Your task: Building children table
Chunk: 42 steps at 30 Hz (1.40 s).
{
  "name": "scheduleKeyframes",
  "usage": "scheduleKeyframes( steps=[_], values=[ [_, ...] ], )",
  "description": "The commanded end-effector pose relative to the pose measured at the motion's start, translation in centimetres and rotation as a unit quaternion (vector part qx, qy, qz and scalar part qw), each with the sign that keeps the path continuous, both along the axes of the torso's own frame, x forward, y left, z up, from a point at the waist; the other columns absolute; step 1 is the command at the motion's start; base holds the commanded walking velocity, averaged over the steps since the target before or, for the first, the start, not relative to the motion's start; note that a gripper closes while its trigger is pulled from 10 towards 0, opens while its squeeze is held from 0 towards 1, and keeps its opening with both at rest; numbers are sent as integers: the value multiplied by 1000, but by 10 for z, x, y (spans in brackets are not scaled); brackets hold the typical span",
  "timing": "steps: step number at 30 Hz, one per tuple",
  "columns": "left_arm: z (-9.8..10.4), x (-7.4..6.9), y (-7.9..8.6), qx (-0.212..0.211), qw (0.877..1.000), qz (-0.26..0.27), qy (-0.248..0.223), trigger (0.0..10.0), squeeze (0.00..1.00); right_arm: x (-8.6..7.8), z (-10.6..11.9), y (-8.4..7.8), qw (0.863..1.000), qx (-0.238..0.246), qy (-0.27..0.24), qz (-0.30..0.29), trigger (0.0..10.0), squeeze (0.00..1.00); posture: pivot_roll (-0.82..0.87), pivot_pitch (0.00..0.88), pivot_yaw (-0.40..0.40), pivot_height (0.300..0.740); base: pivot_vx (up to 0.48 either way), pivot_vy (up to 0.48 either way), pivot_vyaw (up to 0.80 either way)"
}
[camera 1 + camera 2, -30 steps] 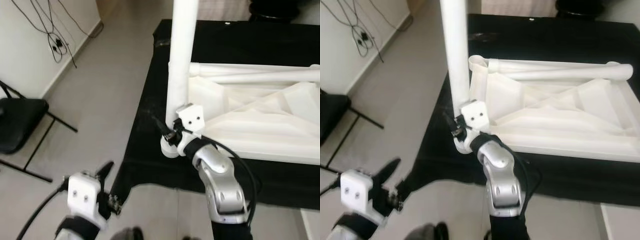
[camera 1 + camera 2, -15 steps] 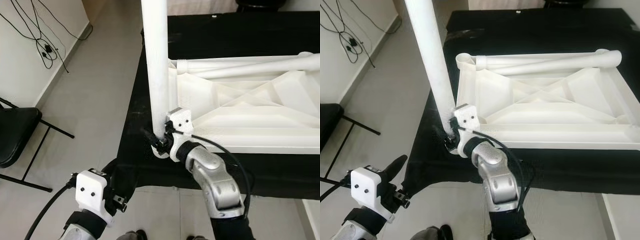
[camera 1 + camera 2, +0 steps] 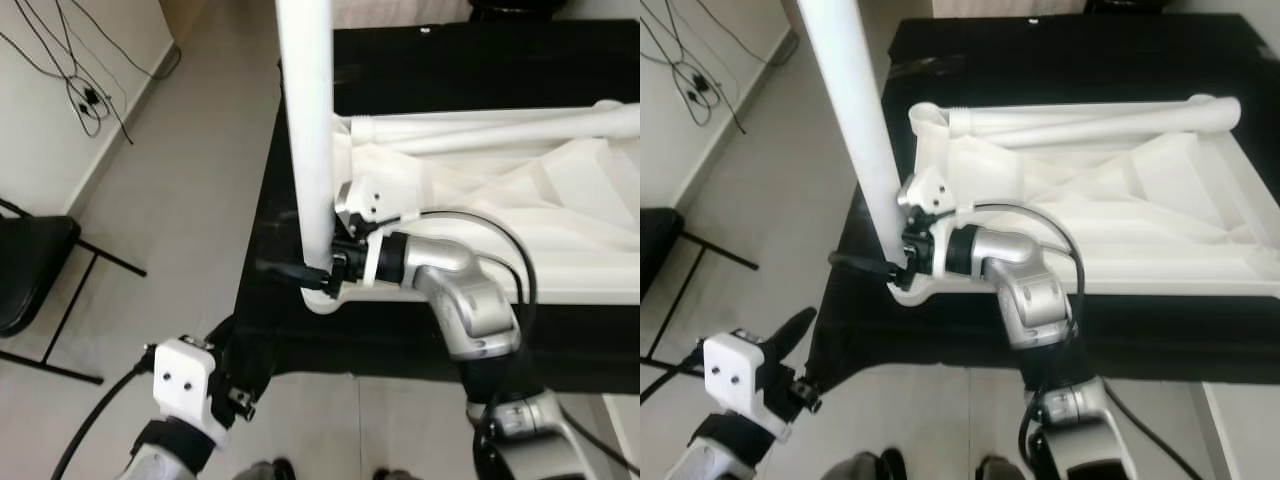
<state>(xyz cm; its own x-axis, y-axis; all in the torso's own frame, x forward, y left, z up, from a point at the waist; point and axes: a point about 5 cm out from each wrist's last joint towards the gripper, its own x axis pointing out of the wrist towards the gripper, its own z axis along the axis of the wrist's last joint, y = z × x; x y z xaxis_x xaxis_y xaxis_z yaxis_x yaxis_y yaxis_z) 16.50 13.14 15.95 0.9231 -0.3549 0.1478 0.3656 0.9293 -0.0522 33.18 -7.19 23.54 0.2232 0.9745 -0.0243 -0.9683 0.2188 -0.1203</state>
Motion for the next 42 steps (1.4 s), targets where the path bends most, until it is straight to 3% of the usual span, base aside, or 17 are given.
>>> scheduleKeyframes(
  steps=[1, 3, 4, 6, 7, 18, 22, 25, 26, 28, 29, 30, 34, 35, 39, 40, 42],
  values=[
    [-2, -3, 0, 2, 1000, 5, 7, 10000, 0, 5, -4, 6, 999, 7, 15, 29, 10000, 0, 101, 207, 29, 740, 0, 0, 0],
    [-2, -3, 0, 2, 1000, 5, 7, 10000, 0, 5, -4, 6, 999, 7, 15, 29, 10000, 0, 101, 207, 29, 740, 0, 0, 0],
    [-2, -4, -1, 2, 1000, 6, 7, 10000, 0, 11, -4, 7, 999, 10, 26, 29, 4314, 0, 105, 211, 28, 740, 0, 0, 0],
    [-2, -4, -1, 2, 1000, 6, 7, 10000, 0, 11, -4, 7, 999, 10, 26, 29, 4314, 0, 105, 211, 28, 740, 0, 0, 0],
    [-2, -5, -1, 1, 1000, 6, 7, 10000, 0, 13, -4, 8, 999, 9, 34, 40, 0, 0, 108, 215, 27, 740, 0, 0, 0],
    [-2, -7, -2, -1, 1000, 6, 9, 10000, 0, 14, -9, 3, 998, -1, 35, 51, 0, 0, 96, 217, 28, 740, 0, 0, 0],
    [-2, -7, -2, -2, 1000, 7, 8, 10000, 0, 19, -22, -5, 996, 6, 37, -86, 0, 0, 89, 214, 17, 740, 0, 0, 0],
    [-2, -7, -2, -2, 1000, 7, 8, 10000, 0, 19, -22, -5, 996, 6, 37, -86, 0, 0, 89, 214, 17, 740, 0, 0, 0],
    [-2, -7, -1, -2, 1000, 8, 8, 10000, 0, 18, -36, -10, 957, 7, 24, -289, 0, 0, 73, 217, 9, 740, 0, 0, 0],
    [-2, -7, -1, -2, 1000, 8, 8, 10000, 0, 18, -36, -10, 957, 7, 24, -289, 0, 0, 73, 217, 9, 740, 0, 0, 0],
    [-3, -6, 0, -1, 1000, 8, 7, 10000, 0, -4, -51, -5, 922, -3, 12, -387, 0, 0, 69, 210, 20, 740, 0, 0, 0],
    [-3, -4, 1, 1, 1000, 9, 7, 10000, 0, -21, -53, 5, 900, -1, 1, -435, 0, 0, 67, 193, 25, 740, 0, 0, 0],
    [-4, -3, 1, 1, 1000, 8, 7, 10000, 0, -31, -52, 15, 897, 3, -3, -442, 0, 0, 71, 189, 24, 740, 0, 0, 0],
    [-5, -2, 0, 2, 1000, 8, 6, 10000, 0, -32, -52, 26, 908, 4, -3, -418, 0, 0, 73, 181, 20, 740, 0, 0, 0],
    [-5, -2, 1, 3, 1000, 9, 6, 10000, 0, -28, -51, 30, 911, 5, -2, -412, 0, 0, 74, 181, 18, 740, 0, 0, 0],
    [-5, -1, 1, 3, 1000, 13, 5, 10000, 0, -24, -51, 31, 913, 4, 2, -408, 9804, 0, 74, 183, 17, 740, 0, 0, 0],
    [-5, -1, 2, 3, 1000, 15, 4, 10000, 0, -23, -51, 35, 922, 12, 10, -387, 10000, 0, 74, 183, 17, 740, 0, 0, 0]
  ],
)
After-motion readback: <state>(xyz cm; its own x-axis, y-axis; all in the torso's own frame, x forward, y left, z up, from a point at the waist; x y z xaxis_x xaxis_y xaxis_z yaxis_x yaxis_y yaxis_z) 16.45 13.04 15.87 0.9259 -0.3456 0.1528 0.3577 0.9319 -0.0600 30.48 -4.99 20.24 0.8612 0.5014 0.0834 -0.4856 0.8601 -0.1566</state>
